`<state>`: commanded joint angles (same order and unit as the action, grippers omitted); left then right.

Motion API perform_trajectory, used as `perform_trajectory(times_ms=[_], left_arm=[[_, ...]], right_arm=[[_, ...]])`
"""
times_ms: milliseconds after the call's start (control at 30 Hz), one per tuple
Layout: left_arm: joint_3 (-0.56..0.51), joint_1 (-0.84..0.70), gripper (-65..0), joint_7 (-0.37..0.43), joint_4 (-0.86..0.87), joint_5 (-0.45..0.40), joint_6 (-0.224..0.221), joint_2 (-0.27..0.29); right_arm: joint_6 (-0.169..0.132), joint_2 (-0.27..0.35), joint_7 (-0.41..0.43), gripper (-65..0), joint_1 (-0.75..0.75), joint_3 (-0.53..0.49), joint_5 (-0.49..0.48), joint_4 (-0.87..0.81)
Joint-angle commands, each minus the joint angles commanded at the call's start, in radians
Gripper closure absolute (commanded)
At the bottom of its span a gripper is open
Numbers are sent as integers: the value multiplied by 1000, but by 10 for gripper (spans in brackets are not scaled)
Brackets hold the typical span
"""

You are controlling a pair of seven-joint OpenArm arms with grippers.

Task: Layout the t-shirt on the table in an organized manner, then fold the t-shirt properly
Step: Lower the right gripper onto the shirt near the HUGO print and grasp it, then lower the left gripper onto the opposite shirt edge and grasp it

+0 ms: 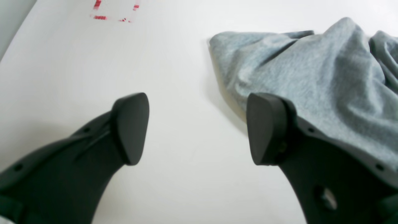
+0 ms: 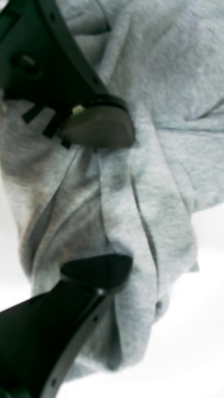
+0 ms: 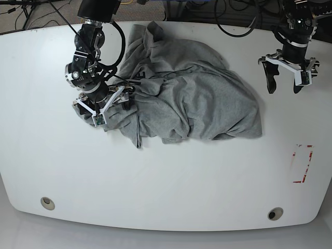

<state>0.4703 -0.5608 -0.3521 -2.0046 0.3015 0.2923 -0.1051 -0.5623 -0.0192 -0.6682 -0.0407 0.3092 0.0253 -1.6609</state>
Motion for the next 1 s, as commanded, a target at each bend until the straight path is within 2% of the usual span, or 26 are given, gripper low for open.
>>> perform_trajectory(times_ms=[233, 300, 333, 400, 467, 533, 567, 667, 767, 1000], left_arm=[[0, 0, -465, 0, 0, 0, 0, 0], [0, 0, -465, 0, 0, 0, 0, 0], [0, 0, -465, 0, 0, 0, 0, 0], [0, 0, -465, 0, 0, 0, 0, 0], [-2, 5, -465, 0, 0, 0, 0, 0], [-2, 15, -465, -2, 0, 0, 0, 0], [-2, 20, -465, -2, 0, 0, 0, 0], [-2, 25, -468, -21, 0, 3, 0, 0], [2, 61, -469, -74, 0, 6, 0, 0], [5, 173, -472, -276, 0, 8, 0, 2]], right_arm=[[0, -2, 38, -493, 2, -2, -3, 2], [0, -2, 38, -457, 3, -2, -3, 3], [0, -2, 38, -417, 5, -2, -3, 12], [0, -2, 40, -292, 12, -3, -3, 41], [0, -2, 40, -133, 32, -3, -2, 78], [0, 0, 40, -21, 35, -2, -2, 104], [-2, 0, 40, 0, 35, -2, -2, 110], [-2, -2, 40, -16, 29, -2, -2, 86], [-2, -3, 37, 0, 15, -2, -2, 26], [-2, -5, 21, 0, -21, -3, -3, -109]])
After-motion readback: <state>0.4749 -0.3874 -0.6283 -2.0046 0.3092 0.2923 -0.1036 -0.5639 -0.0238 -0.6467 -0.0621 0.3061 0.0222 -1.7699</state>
